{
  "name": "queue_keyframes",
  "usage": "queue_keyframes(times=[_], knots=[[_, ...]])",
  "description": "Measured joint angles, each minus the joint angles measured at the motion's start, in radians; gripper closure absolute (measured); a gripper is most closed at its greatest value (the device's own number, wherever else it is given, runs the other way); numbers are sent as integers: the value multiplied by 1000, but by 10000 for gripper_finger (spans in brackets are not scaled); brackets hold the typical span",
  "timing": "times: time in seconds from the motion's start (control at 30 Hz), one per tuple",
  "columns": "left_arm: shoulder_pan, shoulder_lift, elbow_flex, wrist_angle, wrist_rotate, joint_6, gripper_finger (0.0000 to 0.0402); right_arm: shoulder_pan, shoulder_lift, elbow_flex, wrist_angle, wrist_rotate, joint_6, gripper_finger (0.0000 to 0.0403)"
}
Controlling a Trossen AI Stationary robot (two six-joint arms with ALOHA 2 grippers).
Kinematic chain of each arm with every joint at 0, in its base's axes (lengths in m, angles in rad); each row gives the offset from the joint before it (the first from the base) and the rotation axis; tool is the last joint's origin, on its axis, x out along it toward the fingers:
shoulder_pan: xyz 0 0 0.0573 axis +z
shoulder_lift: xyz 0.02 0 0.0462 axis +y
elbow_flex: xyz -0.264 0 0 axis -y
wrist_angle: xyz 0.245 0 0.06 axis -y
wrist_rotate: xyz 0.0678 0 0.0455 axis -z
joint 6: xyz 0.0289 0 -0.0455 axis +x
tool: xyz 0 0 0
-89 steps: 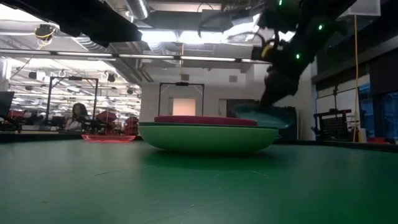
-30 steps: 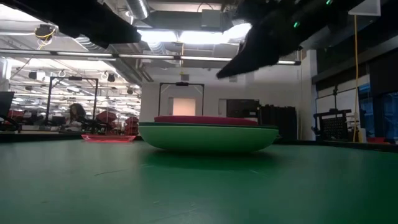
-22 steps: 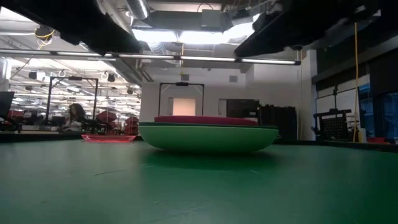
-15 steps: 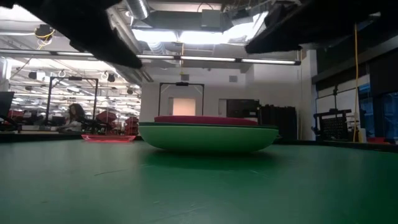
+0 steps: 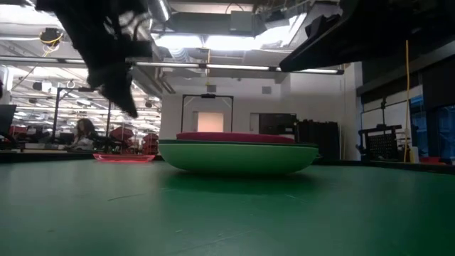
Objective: Stack plastic plates
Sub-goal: Stack the pink transparent plate on the blue transparent plate
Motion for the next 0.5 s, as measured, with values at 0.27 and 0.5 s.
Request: queue_keyframes(times=[0.27,0.5], knots=[[226,3,-46,-4,1,270,292,-1,0,0,0,1,0,237],[418,3,-67,22,95,437,292,-8,0,0,-3,9,0,237]])
